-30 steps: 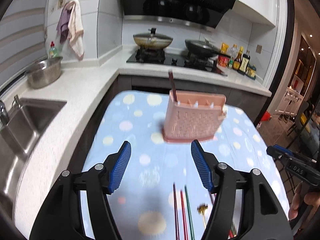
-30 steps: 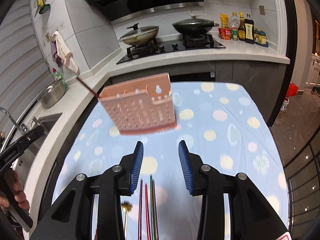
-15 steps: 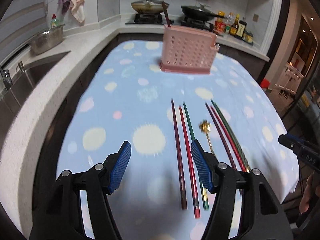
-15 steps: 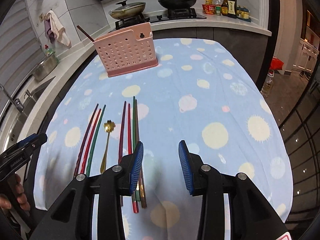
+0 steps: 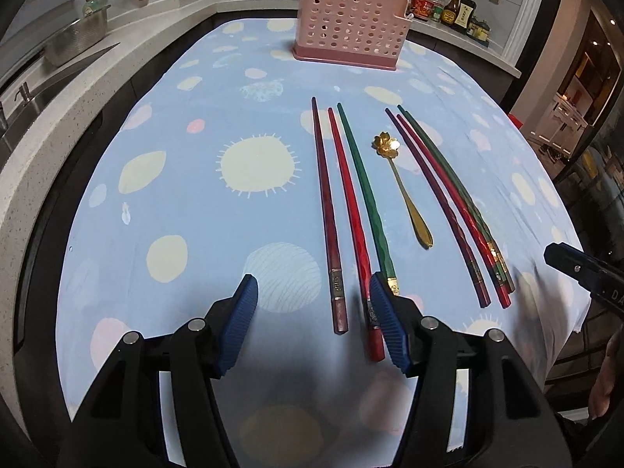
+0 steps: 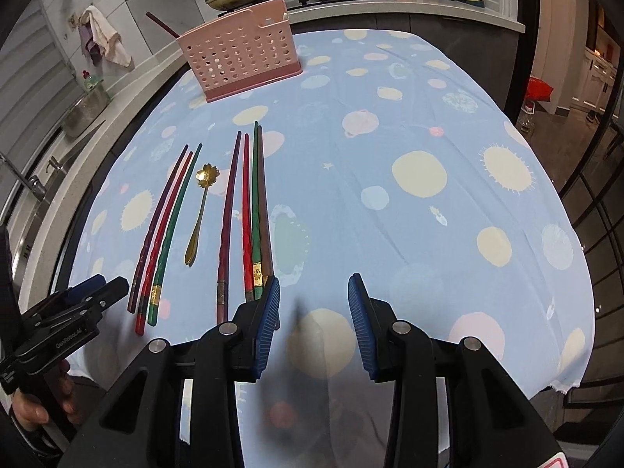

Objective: Organize utensils
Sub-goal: 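Move the left tool to another dark red chopstick while the right tool approaches a brown chopstick, then close the left tool on the red chopstick while the right tool grasps the brown chopstick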

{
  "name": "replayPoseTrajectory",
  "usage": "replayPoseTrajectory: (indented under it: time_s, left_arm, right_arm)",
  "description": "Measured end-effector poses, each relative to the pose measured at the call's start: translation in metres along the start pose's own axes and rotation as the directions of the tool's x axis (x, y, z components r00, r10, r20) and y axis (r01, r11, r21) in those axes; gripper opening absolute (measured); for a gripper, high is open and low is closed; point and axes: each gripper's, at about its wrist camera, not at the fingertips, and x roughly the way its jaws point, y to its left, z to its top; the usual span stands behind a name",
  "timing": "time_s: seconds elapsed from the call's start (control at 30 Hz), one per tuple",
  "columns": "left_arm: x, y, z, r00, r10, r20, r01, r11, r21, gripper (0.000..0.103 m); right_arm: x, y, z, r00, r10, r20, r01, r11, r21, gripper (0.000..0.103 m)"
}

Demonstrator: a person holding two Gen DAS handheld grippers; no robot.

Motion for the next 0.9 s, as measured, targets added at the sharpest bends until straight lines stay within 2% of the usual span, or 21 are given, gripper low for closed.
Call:
replayPoseTrajectory:
  time_s: [0.3, 0.43, 0.53, 0.6, 0.67, 0.83, 0.9]
  left_arm:
    - [0.012, 0.001, -0.001, 1.000, 0.002, -0.026, -0.002, 1.000, -0.006, 0.051]
    - [0.014, -0.001, -0.001, 1.000, 0.013, -0.023, -0.013, 1.000, 0.007, 0.044]
    - [0.014, 0.001, -0.002, 1.000, 0.019, -0.015, -0.019, 1.000, 0.009, 0.029]
    - [0.014, 0.005, -0.002, 1.000, 0.030, -0.009, -0.030, 1.000, 0.007, 0.015]
    - [0.014, 0.010, -0.001, 1.000, 0.021, -0.012, -0.021, 1.000, -0.012, 0.010]
    - [0.014, 0.011, 0.000, 1.000, 0.020, -0.015, -0.020, 1.000, -0.017, 0.009]
    - [0.014, 0.011, 0.000, 1.000, 0.014, -0.017, -0.014, 1.000, -0.024, 0.009]
  right_arm:
    - [0.002, 0.002, 0.001, 1.000, 0.006, -0.010, -0.006, 1.000, -0.003, 0.036]
    - [0.005, 0.002, 0.000, 1.000, 0.009, -0.017, -0.009, 1.000, -0.001, 0.036]
    - [0.009, 0.003, -0.001, 1.000, 0.012, -0.027, -0.012, 1.000, -0.010, 0.036]
    - [0.012, 0.006, -0.002, 0.999, 0.017, -0.037, -0.018, 1.000, -0.018, 0.036]
    - [0.015, 0.009, -0.003, 0.999, 0.023, -0.042, -0.024, 0.999, -0.031, 0.036]
    - [0.020, 0.024, -0.006, 0.998, 0.017, -0.053, -0.023, 0.995, -0.099, 0.029]
    - [0.023, 0.027, -0.009, 0.998, 0.014, -0.062, -0.021, 0.993, -0.118, 0.023]
